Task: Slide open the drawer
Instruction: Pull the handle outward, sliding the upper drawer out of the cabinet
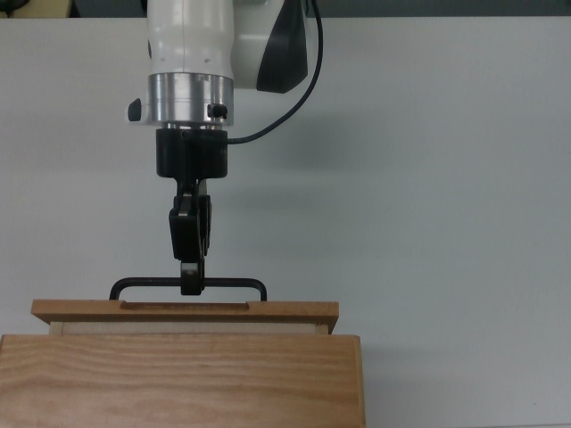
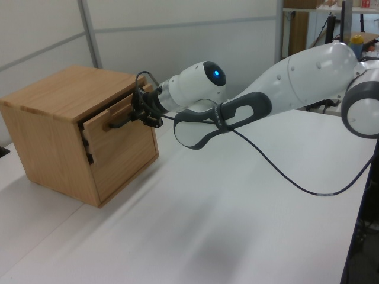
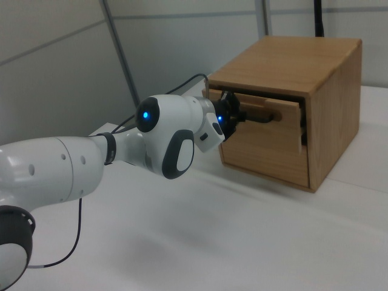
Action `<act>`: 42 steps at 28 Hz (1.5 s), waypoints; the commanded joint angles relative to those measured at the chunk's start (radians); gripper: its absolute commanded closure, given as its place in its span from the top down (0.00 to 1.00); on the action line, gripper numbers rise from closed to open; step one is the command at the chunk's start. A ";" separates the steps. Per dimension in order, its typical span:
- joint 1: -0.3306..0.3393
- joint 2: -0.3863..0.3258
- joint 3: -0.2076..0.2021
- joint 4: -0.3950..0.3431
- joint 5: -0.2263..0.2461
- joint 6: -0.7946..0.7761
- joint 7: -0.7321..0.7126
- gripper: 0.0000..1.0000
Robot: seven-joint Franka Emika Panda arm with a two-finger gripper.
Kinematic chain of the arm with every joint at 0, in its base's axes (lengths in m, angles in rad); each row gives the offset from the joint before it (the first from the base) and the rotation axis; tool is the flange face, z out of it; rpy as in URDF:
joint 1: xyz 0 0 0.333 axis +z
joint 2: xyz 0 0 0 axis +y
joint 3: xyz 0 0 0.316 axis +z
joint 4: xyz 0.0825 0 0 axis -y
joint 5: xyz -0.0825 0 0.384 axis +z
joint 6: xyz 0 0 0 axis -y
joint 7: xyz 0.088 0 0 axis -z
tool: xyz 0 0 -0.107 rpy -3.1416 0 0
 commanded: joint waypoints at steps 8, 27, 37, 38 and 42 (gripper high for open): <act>0.013 -0.127 0.015 -0.168 0.004 0.009 -0.013 0.00; 0.010 -0.170 0.017 -0.162 0.006 -0.250 -0.014 0.00; -0.010 -0.244 0.017 -0.161 0.015 -0.394 -0.005 0.00; -0.010 -0.250 0.017 -0.162 0.015 -0.411 -0.005 0.00; -0.012 -0.284 0.015 -0.162 0.015 -0.509 -0.005 0.00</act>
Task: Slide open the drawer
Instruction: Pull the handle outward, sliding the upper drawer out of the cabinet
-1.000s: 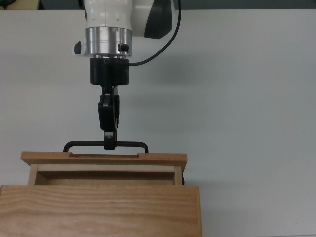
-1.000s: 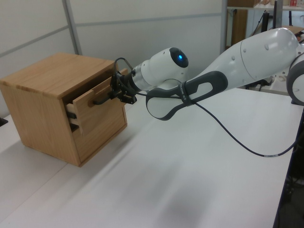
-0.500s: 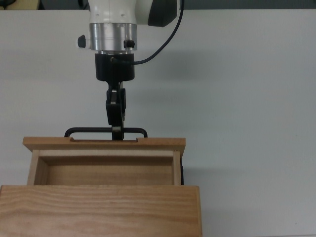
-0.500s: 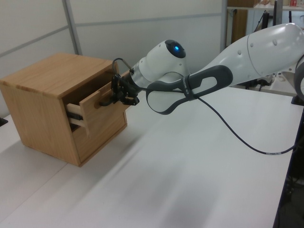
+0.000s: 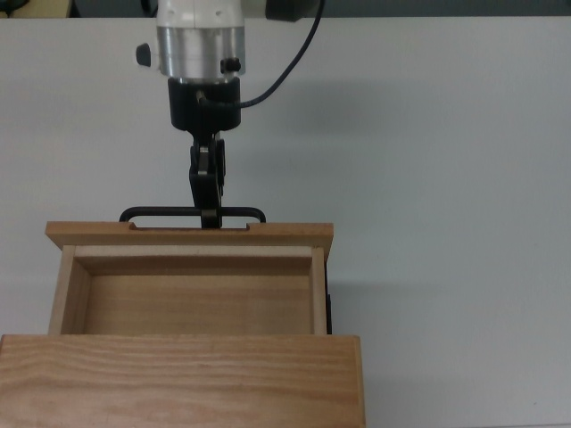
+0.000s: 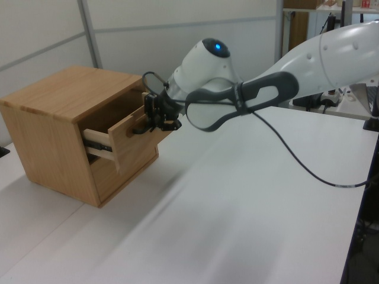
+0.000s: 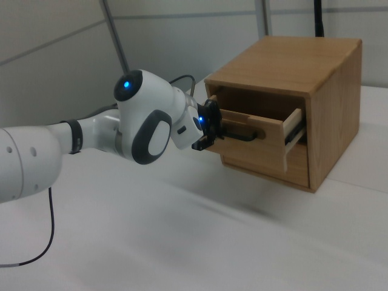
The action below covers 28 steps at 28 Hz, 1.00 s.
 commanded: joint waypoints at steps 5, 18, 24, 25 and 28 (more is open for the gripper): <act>-0.016 -0.117 -0.005 -0.049 0.015 -0.213 -0.005 0.00; -0.030 -0.143 -0.010 -0.044 0.015 -0.350 -0.017 0.00; -0.030 -0.171 -0.012 -0.042 0.015 -0.443 -0.019 0.00; -0.030 -0.177 -0.010 -0.041 0.015 -0.462 -0.019 0.00; -0.030 -0.183 -0.010 -0.021 0.015 -0.552 -0.016 0.00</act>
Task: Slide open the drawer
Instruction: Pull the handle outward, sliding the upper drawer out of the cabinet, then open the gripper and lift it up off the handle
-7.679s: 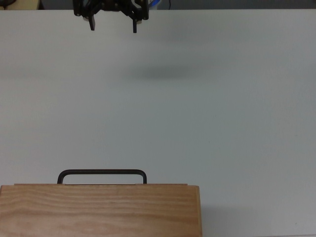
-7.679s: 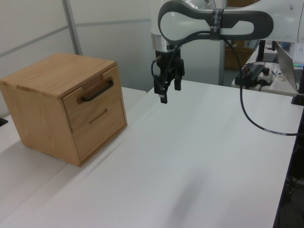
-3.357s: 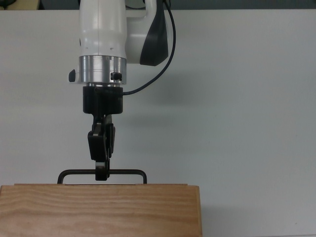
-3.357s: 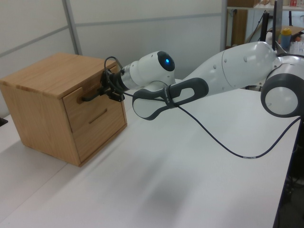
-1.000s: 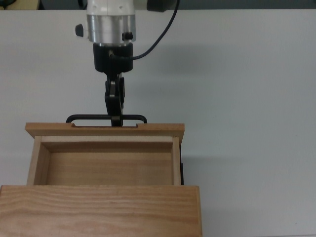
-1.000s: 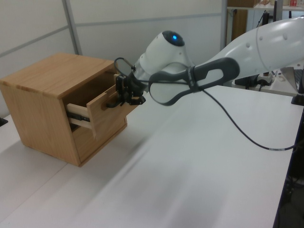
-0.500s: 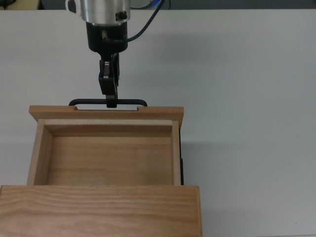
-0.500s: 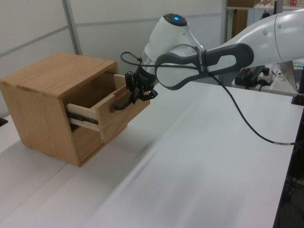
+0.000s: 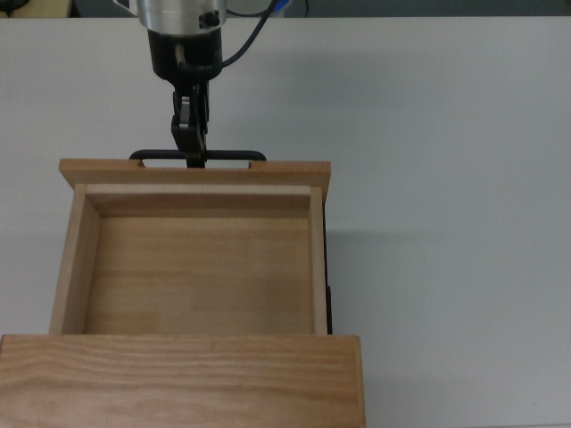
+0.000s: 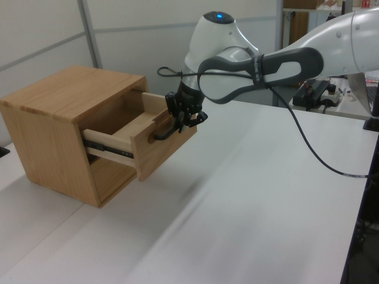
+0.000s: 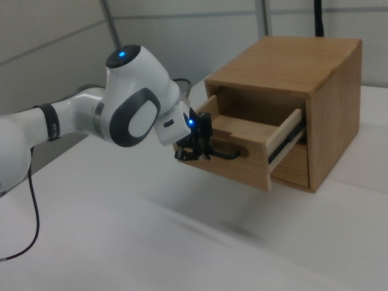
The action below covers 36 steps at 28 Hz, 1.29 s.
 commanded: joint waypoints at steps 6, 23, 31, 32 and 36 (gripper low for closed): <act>-0.001 -0.072 -0.004 -0.006 0.015 -0.224 -0.016 0.00; -0.009 -0.075 -0.007 0.052 0.030 -0.349 -0.017 0.95; -0.009 -0.093 -0.005 0.089 0.030 -0.464 -0.019 1.00; -0.009 -0.096 -0.005 0.093 0.028 -0.476 -0.020 1.00; -0.009 -0.108 -0.005 0.106 0.022 -0.534 -0.088 1.00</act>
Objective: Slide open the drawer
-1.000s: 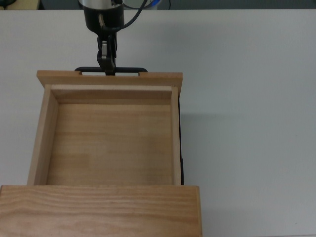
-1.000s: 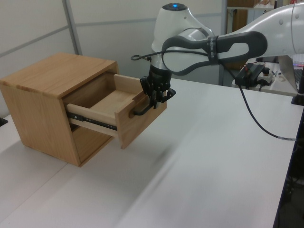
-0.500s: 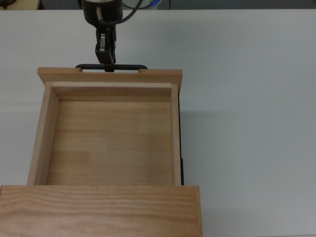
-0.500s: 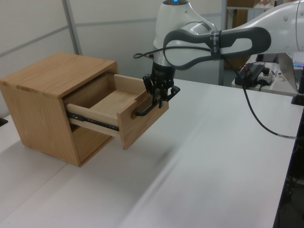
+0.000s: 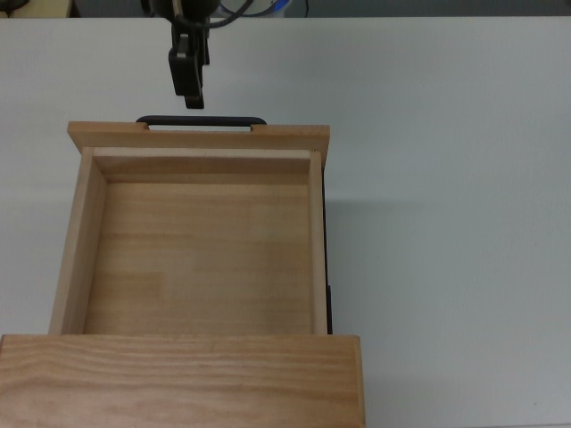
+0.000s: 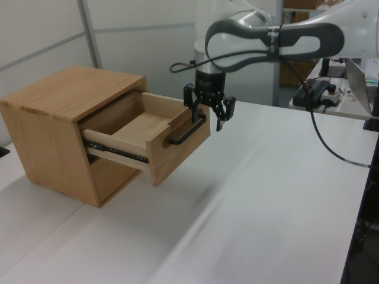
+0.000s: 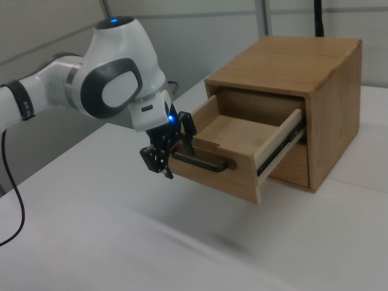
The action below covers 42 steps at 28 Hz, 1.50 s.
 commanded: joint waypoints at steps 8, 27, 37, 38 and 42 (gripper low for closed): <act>0.007 -0.040 0.006 0.011 0.016 -0.178 -0.383 1.00; 0.013 -0.036 0.006 0.010 0.014 -0.212 -1.146 1.00; 0.010 -0.034 0.005 0.010 -0.010 -0.266 -1.467 1.00; 0.010 -0.033 0.005 0.010 -0.010 -0.266 -1.473 1.00; 0.010 -0.033 0.005 0.010 -0.012 -0.266 -1.527 1.00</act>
